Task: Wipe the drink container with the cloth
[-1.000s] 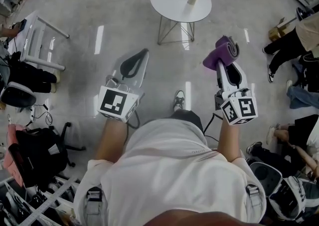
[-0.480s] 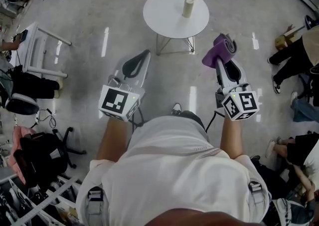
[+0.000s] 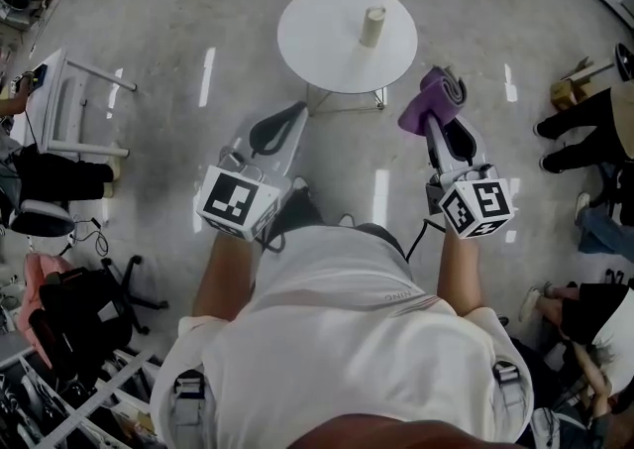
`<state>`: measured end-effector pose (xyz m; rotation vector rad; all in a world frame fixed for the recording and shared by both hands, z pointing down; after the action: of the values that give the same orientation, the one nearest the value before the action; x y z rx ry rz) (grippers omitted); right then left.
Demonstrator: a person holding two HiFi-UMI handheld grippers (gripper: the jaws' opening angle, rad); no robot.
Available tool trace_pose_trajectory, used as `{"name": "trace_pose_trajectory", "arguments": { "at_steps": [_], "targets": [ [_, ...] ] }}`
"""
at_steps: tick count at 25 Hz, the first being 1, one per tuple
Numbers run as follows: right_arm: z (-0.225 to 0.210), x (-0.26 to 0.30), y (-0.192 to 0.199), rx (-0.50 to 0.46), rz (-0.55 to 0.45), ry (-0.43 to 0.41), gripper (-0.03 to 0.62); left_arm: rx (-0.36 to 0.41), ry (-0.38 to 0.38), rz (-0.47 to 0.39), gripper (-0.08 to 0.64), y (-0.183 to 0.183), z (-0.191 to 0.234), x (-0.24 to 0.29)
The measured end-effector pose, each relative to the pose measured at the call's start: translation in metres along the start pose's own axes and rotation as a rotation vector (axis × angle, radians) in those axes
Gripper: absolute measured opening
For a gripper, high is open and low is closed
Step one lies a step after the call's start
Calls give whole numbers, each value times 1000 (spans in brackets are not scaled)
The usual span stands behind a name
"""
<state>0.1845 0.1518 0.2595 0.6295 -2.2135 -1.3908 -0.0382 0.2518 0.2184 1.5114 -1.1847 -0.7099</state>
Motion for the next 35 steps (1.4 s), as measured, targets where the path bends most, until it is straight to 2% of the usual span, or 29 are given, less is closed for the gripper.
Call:
{"name": "trace_pose_trajectory", "arguments": {
  "at_steps": [4, 9, 15, 19, 23, 28, 32, 35],
  "targets": [
    [-16, 47, -2, -1, 6, 39, 97, -12, 41, -11, 3, 21, 43, 42],
    [-42, 129, -14, 12, 17, 107, 98, -16, 105, -17, 3, 43, 118, 111],
    [-63, 219, -41, 16, 12, 217, 97, 2, 244, -16, 3, 59, 200, 192],
    [-77, 258, -41, 40, 8, 287, 98, 36, 310, -20, 3, 69, 238, 235],
    [-92, 275, -31, 68, 8, 340, 98, 55, 363, -5, 3, 82, 252, 266],
    [-116, 280, -20, 114, 9, 371, 98, 60, 409, 29, 3, 96, 250, 303],
    [-145, 281, -18, 144, 21, 362, 98, 88, 426, 64, 3, 104, 239, 341],
    [-166, 286, -12, 166, 55, 336, 98, 97, 453, 120, 3, 118, 225, 374]
  ]
}}
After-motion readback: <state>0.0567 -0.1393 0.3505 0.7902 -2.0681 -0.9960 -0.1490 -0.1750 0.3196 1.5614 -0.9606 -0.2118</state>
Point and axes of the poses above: the fingertips, and each gripper's own axes: x forward along the fingers, z to its left, y out of its underside, the point moved 4 cm from there along -x, backward along the fingers, and after that the axes turned 14 degrees about x, right-handed, at the moved point
